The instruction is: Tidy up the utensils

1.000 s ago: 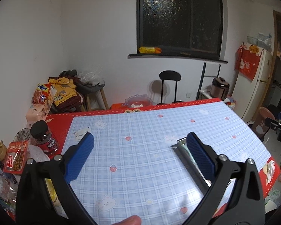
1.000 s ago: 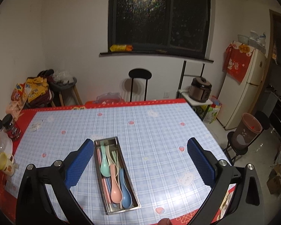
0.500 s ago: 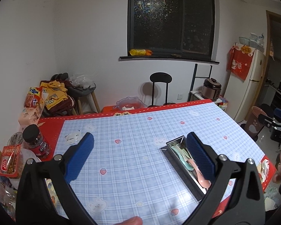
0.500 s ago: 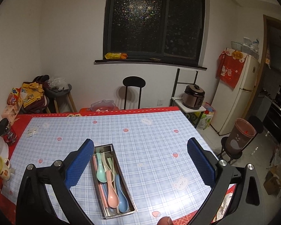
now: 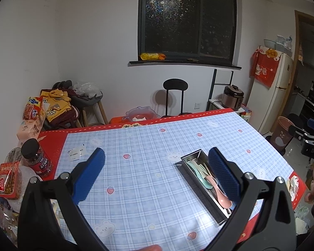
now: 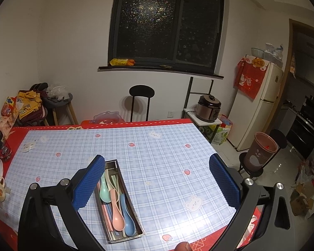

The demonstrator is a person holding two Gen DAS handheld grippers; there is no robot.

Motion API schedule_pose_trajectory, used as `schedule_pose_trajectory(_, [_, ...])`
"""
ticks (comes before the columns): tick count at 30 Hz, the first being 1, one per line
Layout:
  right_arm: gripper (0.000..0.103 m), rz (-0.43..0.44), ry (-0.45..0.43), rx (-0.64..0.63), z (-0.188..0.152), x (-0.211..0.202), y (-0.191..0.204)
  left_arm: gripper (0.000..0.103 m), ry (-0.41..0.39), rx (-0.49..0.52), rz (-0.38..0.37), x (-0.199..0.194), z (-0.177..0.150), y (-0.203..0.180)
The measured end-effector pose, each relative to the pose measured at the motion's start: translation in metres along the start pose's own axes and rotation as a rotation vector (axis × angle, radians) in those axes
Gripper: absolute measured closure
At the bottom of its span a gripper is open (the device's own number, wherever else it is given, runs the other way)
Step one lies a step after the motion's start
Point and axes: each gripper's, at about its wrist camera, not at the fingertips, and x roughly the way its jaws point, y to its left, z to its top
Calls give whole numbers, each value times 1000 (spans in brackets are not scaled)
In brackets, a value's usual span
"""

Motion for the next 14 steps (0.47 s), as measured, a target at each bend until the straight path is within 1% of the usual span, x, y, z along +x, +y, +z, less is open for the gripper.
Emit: schedule_pose_trajectory(14, [6, -7, 16, 17, -3, 2, -4, 5, 7, 14, -10, 1, -1, -2])
